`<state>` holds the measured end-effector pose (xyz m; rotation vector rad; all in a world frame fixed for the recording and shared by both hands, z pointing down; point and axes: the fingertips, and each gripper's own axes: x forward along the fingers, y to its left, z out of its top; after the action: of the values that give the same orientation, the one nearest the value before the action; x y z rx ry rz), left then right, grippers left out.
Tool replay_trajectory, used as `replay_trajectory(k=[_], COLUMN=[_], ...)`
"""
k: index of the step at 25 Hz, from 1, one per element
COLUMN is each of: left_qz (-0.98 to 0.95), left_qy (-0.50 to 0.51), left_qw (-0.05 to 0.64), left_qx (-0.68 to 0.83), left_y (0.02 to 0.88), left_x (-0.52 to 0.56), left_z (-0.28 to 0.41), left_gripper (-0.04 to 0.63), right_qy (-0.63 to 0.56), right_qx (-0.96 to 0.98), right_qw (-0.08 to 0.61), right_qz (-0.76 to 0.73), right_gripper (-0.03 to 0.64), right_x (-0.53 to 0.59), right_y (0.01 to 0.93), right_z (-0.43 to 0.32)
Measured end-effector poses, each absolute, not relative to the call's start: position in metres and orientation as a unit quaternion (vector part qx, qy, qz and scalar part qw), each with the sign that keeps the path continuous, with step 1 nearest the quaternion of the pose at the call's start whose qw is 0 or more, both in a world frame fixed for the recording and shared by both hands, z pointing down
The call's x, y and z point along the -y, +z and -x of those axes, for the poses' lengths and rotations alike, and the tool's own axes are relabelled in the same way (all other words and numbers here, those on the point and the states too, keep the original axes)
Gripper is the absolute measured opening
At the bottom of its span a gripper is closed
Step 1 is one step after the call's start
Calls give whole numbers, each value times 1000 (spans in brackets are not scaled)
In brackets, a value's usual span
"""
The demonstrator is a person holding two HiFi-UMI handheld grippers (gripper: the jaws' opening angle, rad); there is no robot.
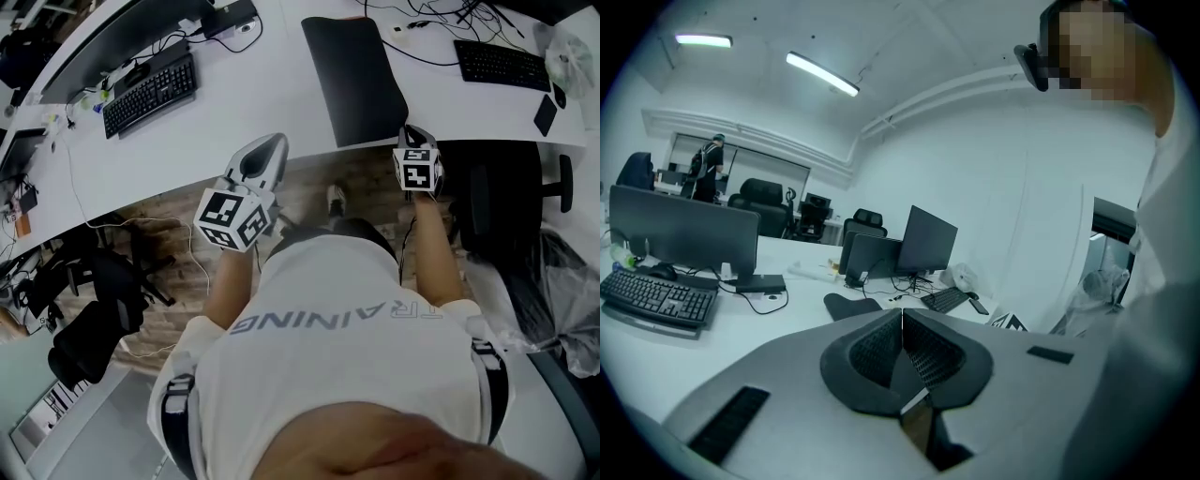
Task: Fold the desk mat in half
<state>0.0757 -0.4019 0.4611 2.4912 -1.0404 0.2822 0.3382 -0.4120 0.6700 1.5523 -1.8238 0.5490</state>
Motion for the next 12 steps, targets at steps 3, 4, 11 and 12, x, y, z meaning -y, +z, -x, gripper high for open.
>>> replay_trajectory(k=[3, 4, 11, 12], left_qz=[-896, -896, -896, -896], left_qy=[102, 102, 86, 82], left_qw=[212, 211, 198, 195], left_qx=[376, 378, 389, 390], left_y=[461, 461, 446, 443], left_x=[401, 401, 400, 399], left_z=[-76, -75, -56, -53], left_gripper=[32, 32, 32, 32], right_qy=[224, 225, 186, 175], right_qx=[693, 690, 685, 690], right_qw=[345, 346, 292, 278], right_qz=[-592, -594, -641, -645], right_gripper=[53, 72, 111, 92], right_x=[415, 415, 425, 428], right_y=[677, 676, 622, 607], right_z=[-341, -342, -343, -339])
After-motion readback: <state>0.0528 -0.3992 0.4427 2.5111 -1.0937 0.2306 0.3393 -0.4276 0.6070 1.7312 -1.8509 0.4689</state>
